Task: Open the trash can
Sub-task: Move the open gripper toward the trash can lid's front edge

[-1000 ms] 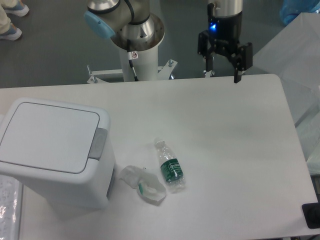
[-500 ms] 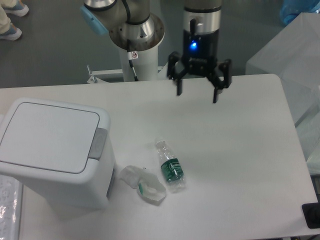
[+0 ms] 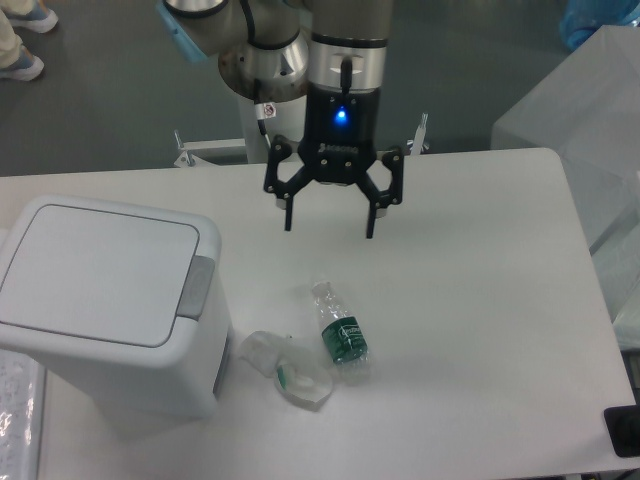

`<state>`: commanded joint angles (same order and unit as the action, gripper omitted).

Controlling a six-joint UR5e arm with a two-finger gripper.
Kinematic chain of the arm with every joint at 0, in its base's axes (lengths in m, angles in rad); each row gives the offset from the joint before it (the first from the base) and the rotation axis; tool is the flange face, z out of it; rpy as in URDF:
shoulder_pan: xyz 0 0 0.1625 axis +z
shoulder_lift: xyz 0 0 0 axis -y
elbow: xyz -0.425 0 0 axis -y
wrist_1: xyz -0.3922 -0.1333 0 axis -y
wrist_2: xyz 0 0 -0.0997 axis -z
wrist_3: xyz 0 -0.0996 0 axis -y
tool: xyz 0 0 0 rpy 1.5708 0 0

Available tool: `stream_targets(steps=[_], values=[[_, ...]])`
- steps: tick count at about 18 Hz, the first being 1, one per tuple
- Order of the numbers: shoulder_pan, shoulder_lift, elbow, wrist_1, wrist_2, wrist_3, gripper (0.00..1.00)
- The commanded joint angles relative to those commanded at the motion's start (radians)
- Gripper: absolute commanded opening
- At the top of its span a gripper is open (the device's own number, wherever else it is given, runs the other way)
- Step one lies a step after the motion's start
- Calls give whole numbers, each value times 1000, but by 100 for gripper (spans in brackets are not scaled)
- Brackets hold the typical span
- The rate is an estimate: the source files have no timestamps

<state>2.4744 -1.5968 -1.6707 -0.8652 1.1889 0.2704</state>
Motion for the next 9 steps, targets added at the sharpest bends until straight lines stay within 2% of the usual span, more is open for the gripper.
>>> stream_targets(steps=[3, 9], values=[[-47, -46, 34, 3, 0, -72, 100], [-123, -129, 94, 3, 6, -71, 100]])
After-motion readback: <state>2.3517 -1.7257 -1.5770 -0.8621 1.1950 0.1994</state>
